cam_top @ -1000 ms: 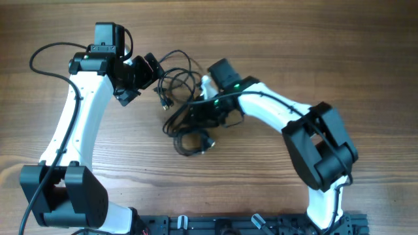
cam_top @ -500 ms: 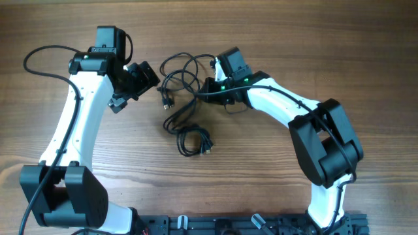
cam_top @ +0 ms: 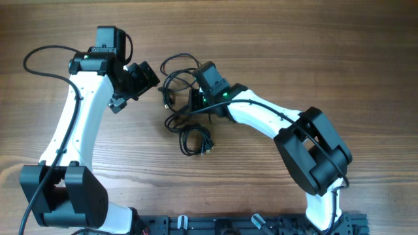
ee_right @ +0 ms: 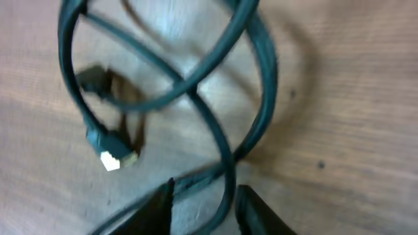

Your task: Untangle cables

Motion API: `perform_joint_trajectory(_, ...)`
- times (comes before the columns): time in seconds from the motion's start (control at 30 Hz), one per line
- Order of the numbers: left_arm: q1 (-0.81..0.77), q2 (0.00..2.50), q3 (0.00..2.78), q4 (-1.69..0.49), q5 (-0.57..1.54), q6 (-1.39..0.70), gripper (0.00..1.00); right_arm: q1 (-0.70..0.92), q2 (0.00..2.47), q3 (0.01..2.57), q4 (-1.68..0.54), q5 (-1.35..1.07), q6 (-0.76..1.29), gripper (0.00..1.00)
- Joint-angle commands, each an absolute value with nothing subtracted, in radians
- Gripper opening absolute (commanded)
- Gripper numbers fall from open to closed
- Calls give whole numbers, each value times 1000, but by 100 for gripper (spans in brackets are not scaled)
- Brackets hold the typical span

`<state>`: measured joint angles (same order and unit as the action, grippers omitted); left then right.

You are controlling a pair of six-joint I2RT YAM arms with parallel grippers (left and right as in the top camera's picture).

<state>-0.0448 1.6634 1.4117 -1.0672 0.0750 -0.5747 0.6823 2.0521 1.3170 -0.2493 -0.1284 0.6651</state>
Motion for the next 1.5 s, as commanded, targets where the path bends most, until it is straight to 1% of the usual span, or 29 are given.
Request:
perform_joint_trajectory(0.0, -42, 1672, 1406, -1068, 58, -581, 100, 685, 2105, 1316, -217, -44, 683, 37)
perform_joint_trajectory(0.13, -42, 1672, 1406, -1067, 58, -581, 99, 688, 2151, 1316, -184, -69, 688, 38)
perform_joint_trajectory(0.2, -42, 1672, 1406, -1067, 58, -581, 100, 688, 2171, 1316, -170, -102, 688, 36)
perform_joint_trajectory(0.23, -42, 1672, 1406, -1067, 58, -581, 100, 688, 2173, 1316, -171, -105, 688, 29)
perform_joint_trajectory(0.27, -42, 1672, 1407, -1067, 58, -581, 100, 688, 2175, 1316, -175, -103, 682, 15)
perform_joint_trajectory(0.3, -42, 1672, 1406, -1067, 58, -581, 100, 685, 2175, 1316, -176, -97, 669, 4)
perform_joint_trajectory(0.47, -42, 1672, 1406, -1075, 59, -580, 100, 624, 2096, 1316, -198, -122, 655, 5)
perform_joint_trajectory(0.57, -42, 1672, 1406, -1081, 67, -564, 100, 561, 1985, 1316, -206, -192, 652, 4)
perform_joint_trajectory(0.67, -42, 1672, 1406, -1080, 98, -554, 100, 492, 1839, 1316, -197, -318, 599, 4)
perform_joint_trajectory(0.77, -42, 1672, 1406, -1074, 164, -554, 100, 437, 1698, 1316, -199, -429, 547, 4)
perform_joint_trajectory(0.83, -42, 1672, 1406, -1066, 249, -537, 100, 413, 1621, 1316, -199, -478, 544, 4)
perform_joint_trajectory(0.97, -42, 1672, 1407, -1036, 484, -416, 100, 381, 1530, 1316, -208, -495, 534, 4)
perform_joint_trajectory(1.13, -42, 1672, 1407, -992, 623, -310, 100, 376, 1518, 1316, -225, -500, 589, 4)
perform_joint_trajectory(1.27, -42, 1672, 1406, -964, 731, -197, 100, 376, 1525, 1316, -229, -526, 586, 4)
perform_joint_trajectory(1.37, -49, 1672, 1407, -978, 938, 15, 100, 376, 1528, 1316, -229, -525, 587, 4)
perform_joint_trajectory(1.4, -55, 1672, 1407, -985, 979, 73, 100, 376, 1528, 1316, -229, -525, 588, 4)
perform_joint_trajectory(1.47, -74, 1672, 1406, -996, 995, 159, 100, 376, 1529, 1316, -231, -526, 605, 4)
